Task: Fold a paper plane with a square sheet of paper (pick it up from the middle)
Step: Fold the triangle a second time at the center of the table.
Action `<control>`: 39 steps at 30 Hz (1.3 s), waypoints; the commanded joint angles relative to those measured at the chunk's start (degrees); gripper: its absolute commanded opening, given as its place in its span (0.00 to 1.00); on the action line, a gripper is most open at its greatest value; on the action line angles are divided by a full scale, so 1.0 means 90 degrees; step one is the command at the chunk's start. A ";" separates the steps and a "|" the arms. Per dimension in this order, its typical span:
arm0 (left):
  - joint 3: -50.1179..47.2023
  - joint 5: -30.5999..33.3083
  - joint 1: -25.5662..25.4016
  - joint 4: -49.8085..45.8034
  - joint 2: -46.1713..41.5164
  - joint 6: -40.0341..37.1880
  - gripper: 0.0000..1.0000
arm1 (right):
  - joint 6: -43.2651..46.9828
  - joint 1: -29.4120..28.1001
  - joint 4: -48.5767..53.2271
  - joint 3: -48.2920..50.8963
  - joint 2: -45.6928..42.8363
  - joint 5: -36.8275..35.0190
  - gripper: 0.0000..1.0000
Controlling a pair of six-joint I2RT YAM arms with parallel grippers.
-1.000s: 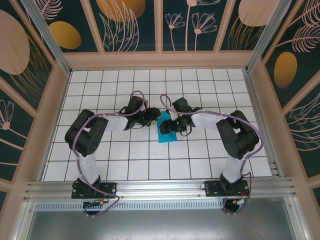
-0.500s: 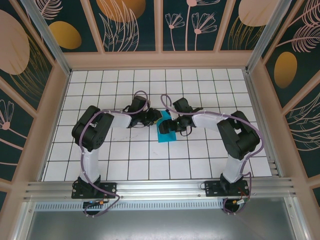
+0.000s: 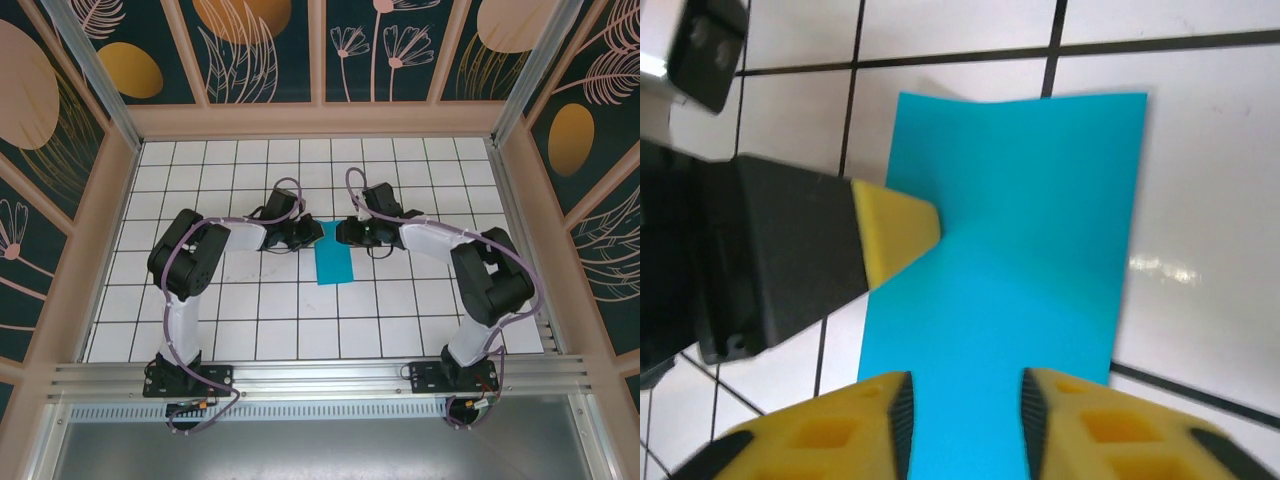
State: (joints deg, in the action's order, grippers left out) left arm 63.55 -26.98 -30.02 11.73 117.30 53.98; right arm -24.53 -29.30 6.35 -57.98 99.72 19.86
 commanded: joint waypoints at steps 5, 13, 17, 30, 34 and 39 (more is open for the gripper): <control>0.0527 0.0209 -0.0015 -0.0978 0.0116 -0.1181 0.06 | -0.0585 -0.0006 -0.0023 -0.0198 0.0299 -0.0244 0.28; 0.0544 0.0173 -0.0004 -0.1595 -0.0232 -0.2117 0.05 | -0.0711 -0.0130 -0.0189 -0.0029 0.0223 0.0201 0.27; 0.0660 0.0166 0.0015 -0.1804 -0.0262 -0.2386 0.05 | -0.0803 -0.0192 -0.0268 -0.0052 0.0410 0.0295 0.23; 0.0450 0.0117 0.0030 -0.1558 -0.0407 -0.2031 0.22 | -0.0875 -0.0192 -0.0056 -0.0191 0.1066 0.0210 0.20; -0.0028 -0.0222 0.0026 -0.1250 -0.0825 -0.1739 0.35 | -0.0911 -0.0189 0.0147 -0.0184 0.1143 -0.0027 0.19; -0.1365 -0.0836 -0.0114 -0.0234 -0.1652 -0.0967 0.42 | -0.0984 -0.0192 0.0277 -0.0183 0.1185 -0.0155 0.19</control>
State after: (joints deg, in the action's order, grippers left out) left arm 56.21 -30.09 -30.13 3.84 106.30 40.73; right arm -32.32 -30.76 5.04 -59.20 108.18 21.93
